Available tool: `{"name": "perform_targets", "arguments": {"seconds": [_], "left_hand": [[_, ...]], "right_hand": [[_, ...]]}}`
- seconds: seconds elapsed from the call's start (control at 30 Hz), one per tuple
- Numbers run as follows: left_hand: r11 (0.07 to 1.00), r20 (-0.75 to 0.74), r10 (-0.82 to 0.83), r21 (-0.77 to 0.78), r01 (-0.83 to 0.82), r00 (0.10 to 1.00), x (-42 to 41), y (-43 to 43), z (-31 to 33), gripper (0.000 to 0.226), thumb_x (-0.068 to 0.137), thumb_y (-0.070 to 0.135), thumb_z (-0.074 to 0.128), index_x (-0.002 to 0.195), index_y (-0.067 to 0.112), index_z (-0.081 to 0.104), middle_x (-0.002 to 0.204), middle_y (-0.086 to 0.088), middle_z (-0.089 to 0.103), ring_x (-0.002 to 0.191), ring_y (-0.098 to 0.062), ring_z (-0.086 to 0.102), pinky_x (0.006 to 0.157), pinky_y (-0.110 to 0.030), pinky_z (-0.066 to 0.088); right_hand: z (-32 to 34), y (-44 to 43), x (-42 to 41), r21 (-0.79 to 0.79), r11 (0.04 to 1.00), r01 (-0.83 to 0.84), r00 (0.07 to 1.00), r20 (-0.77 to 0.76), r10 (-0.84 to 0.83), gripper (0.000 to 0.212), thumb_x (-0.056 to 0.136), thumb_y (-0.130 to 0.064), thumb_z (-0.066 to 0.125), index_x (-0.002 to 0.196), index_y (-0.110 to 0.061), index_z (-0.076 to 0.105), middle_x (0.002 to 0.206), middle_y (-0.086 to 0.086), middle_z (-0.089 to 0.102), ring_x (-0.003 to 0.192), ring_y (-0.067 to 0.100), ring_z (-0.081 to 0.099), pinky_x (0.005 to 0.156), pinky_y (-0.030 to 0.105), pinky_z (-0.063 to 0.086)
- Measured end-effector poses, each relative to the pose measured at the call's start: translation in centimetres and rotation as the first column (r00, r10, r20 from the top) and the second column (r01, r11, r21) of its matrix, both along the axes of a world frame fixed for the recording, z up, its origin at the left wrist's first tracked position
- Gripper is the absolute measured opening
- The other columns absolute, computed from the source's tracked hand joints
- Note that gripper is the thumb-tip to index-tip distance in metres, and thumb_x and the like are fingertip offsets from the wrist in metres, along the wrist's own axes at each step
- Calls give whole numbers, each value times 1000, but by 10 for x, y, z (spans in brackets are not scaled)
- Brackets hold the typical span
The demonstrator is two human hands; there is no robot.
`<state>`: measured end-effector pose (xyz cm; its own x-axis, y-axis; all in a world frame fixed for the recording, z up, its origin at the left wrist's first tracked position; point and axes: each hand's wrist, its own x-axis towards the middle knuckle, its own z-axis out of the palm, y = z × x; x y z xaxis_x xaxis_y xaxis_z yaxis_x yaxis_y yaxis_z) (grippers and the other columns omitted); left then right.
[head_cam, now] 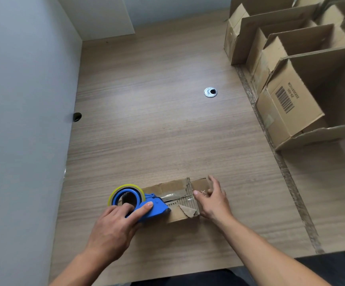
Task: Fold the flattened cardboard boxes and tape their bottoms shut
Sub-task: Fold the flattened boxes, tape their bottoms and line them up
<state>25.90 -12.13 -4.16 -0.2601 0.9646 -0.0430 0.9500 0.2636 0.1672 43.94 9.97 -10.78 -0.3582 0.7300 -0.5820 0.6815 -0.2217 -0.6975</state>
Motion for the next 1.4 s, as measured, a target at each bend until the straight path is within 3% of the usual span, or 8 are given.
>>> {"name": "perform_targets", "arguments": {"seconds": [0.1, 0.27, 0.5, 0.73, 0.97, 1.07, 1.27, 1.4], "left_hand": [[1000, -4, 3, 5, -3, 1000, 0, 1, 1, 48, 104, 51, 14, 141, 39, 43, 85, 7, 57, 66, -19, 57, 75, -27, 36], [1000, 7, -3, -8, 3, 1000, -2, 2, 4, 49, 104, 52, 14, 142, 39, 42, 85, 8, 57, 67, -17, 55, 76, -26, 36], [999, 7, -23, -39, 24, 1000, -3, 5, 8, 53, 89, 45, 44, 142, 39, 41, 83, 9, 57, 66, -16, 55, 74, -25, 35], [996, 15, -8, -89, 9, 1000, -1, 6, 12, 60, 85, 40, 46, 144, 40, 38, 83, 9, 56, 66, -16, 56, 75, -25, 34], [981, 0, -71, -181, 70, 997, -13, 16, 30, 72, 86, 51, 41, 151, 54, 10, 83, 13, 54, 71, -15, 59, 68, -26, 43], [952, 171, -47, -289, 95, 984, -22, 28, 56, 67, 81, 62, 25, 142, 69, -2, 122, 15, 60, 104, -19, 61, 80, -32, 47], [872, 242, 49, -484, 77, 969, -46, 57, 75, 70, 76, 55, 40, 143, 63, 25, 112, 4, 64, 93, -16, 58, 83, -30, 46], [822, 411, 202, -564, 74, 889, -75, 45, 89, 53, 72, 52, 50, 120, 73, 38, 120, 23, 60, 102, 1, 56, 92, -23, 45]], "right_hand": [[6, -1, -1, 149, 978, -149, 989, 5, 150, 6, 92, -25, 65, 97, -22, 64, 97, 0, 64, 91, 18, 60, 73, 21, 36], [24, 15, -8, 153, 934, -322, 946, 93, 311, 17, 93, -35, 62, 81, -23, 62, 84, -6, 69, 85, 17, 61, 70, 27, 39], [18, 8, 1, 150, 877, -456, 882, 211, 422, 37, 97, -53, 51, 106, -26, 75, 101, 2, 75, 101, 26, 65, 78, 31, 48], [22, 11, -6, 160, 868, -470, 872, 240, 427, 52, 97, -56, 49, 59, -21, 54, 76, 5, 67, 85, 28, 65, 66, 32, 45], [13, 10, -7, 243, 845, -477, 874, 235, 426, 43, 95, -62, 49, 94, -22, 66, 102, 1, 63, 102, 24, 58, 78, 35, 46], [11, 11, -6, 239, 853, -465, 882, 206, 423, 40, 95, -62, 47, 113, -30, 63, 113, -4, 66, 110, 23, 57, 85, 39, 50], [20, 14, -5, 235, 777, -584, 800, 331, 501, 51, 97, -65, 37, 141, -40, 45, 135, -5, 59, 128, 25, 49, 99, 47, 41], [18, 19, -8, 222, 801, -556, 826, 260, 501, 61, 96, -62, 46, 151, -38, 34, 141, -2, 56, 131, 26, 48, 102, 44, 42]]}}
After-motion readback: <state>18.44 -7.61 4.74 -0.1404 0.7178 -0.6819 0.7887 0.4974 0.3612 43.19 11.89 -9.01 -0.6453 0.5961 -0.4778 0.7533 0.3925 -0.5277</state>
